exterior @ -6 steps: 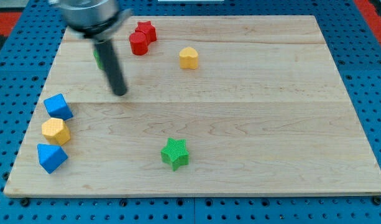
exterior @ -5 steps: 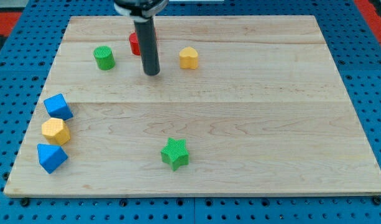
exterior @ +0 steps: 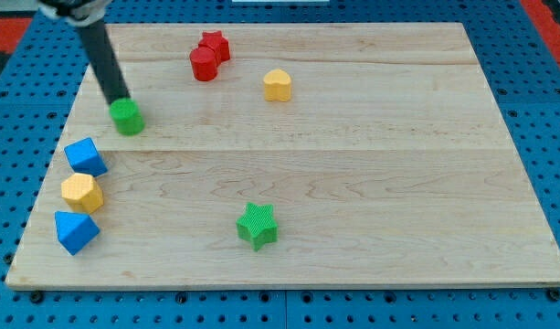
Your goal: Move the green circle to the center left of the board
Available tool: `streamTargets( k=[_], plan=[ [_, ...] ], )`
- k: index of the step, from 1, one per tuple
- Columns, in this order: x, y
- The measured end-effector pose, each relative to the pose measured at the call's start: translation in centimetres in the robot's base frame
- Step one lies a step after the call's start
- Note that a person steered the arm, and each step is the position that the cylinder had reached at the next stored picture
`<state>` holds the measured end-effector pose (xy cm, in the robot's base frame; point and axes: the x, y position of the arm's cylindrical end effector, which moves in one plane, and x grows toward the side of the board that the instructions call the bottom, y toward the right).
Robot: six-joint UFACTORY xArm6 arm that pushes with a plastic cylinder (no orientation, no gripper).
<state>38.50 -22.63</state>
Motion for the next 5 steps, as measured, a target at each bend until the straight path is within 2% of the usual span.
streamTargets(
  k=[1, 2, 3, 4, 5],
  plan=[
    [1.4, -0.9],
    [-0.9, -0.2],
    [-0.5, 5.9],
    [3.2, 5.8],
    [3.4, 2.5]
  ],
)
